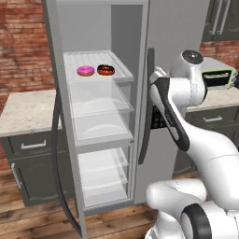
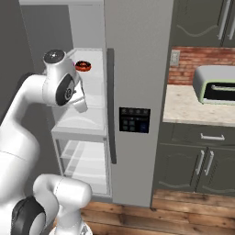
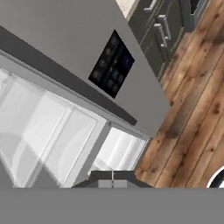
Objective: Take the donuts from the fridge and place them on the empty tray on the dining counter.
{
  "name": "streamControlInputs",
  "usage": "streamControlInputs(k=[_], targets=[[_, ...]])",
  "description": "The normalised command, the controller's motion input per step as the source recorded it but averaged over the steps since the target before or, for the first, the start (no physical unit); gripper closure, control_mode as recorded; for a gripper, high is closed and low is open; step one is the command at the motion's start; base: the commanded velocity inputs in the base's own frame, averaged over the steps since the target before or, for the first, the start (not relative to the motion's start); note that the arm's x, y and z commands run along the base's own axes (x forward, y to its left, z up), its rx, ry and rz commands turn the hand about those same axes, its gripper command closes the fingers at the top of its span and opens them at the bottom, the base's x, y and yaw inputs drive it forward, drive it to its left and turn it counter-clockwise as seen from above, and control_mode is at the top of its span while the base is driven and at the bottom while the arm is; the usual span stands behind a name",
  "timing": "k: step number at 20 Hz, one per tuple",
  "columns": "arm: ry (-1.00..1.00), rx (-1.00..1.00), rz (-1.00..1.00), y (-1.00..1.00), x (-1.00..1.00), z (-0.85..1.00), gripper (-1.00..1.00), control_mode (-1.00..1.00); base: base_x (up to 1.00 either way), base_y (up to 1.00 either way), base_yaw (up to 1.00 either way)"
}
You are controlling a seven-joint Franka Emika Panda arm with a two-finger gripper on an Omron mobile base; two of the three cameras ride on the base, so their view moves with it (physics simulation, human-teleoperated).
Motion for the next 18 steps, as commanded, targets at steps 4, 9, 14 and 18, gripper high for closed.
streamControlInputs(k=[4,9,14,18], targets=[[-0.05,-0.18,0.64,0.0,0.05,0.0,1.0,-1.0,0.0,0.0,0.0],[-0.09,-0.31,0.57,0.0,0.0,0.0,1.0,-1.0,0.0,0.0,0.0],[-0.12,-0.49,0.32,0.26,-0.21,0.02,1.0,-1.0,0.0,0.0,0.0],[-0.05,-0.43,0.04,0.09,-0.07,0.0,1.0,-1.0,0.0,0.0,0.0]])
